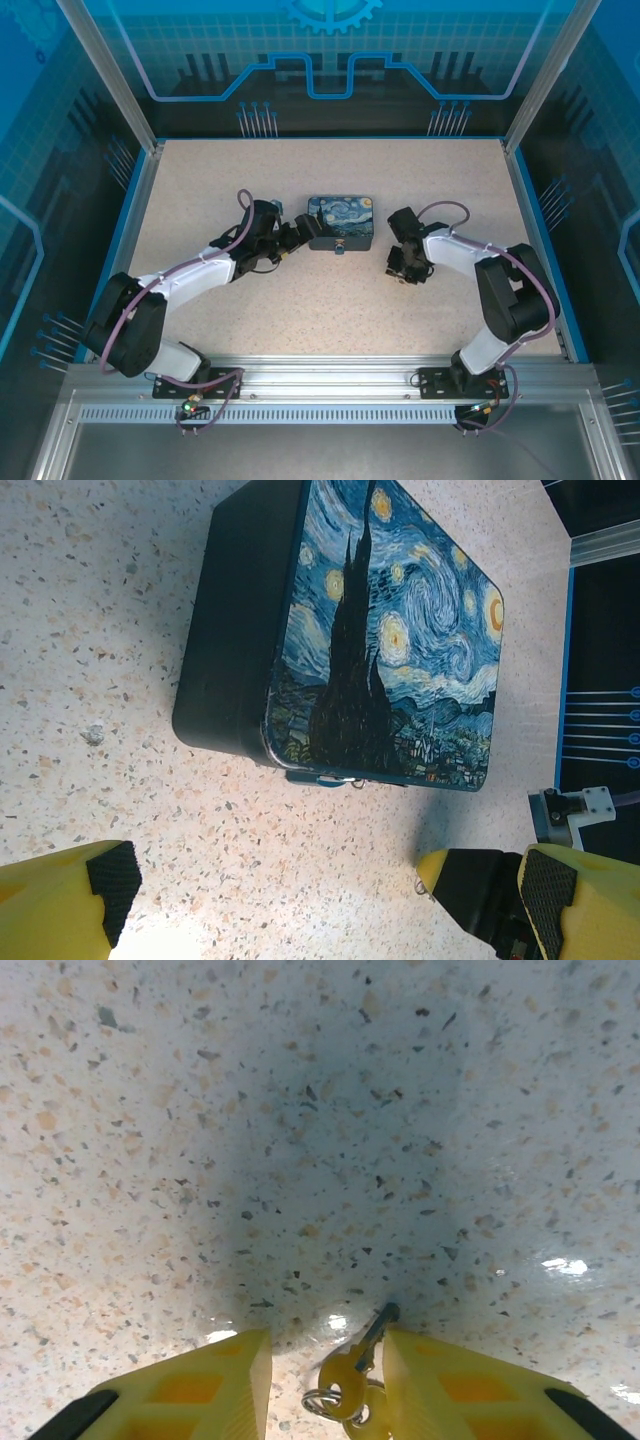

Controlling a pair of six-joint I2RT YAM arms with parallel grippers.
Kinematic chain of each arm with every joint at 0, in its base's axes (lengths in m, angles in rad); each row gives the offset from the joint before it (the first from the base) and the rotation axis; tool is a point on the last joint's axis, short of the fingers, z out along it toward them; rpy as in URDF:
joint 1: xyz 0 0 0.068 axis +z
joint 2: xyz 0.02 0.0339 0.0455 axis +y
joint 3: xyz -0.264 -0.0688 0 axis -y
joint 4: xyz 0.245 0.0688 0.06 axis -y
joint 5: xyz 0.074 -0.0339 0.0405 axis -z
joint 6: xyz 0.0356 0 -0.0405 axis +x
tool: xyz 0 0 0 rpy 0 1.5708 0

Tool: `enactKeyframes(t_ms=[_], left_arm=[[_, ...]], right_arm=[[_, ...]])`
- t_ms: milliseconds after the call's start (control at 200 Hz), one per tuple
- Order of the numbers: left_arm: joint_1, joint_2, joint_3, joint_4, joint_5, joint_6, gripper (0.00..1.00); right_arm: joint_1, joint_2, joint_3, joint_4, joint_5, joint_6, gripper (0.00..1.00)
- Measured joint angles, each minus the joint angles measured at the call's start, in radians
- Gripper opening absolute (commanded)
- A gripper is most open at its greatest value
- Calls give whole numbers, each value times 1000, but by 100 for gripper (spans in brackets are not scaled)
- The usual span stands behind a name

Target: Unlock the padlock with the key

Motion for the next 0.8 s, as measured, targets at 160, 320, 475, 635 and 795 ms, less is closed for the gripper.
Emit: enactKeyframes(t_ms=[160, 320, 475, 635, 795], left_arm=[[0, 1, -2, 2, 1, 0, 99], [0, 1, -2, 8, 1, 0, 99], [0, 1, -2, 8, 1, -1, 99], [0, 1, -2, 8, 6, -8, 99], [0, 1, -2, 4, 19, -26, 99]], right_arm=[[8, 3, 4, -10, 18, 0, 26], [16, 6, 4, -18, 40, 1, 22], [21, 6, 4, -17, 45, 6, 9], [27, 6, 5, -10, 42, 0, 0], [28, -7, 5, -10, 26, -16, 0]])
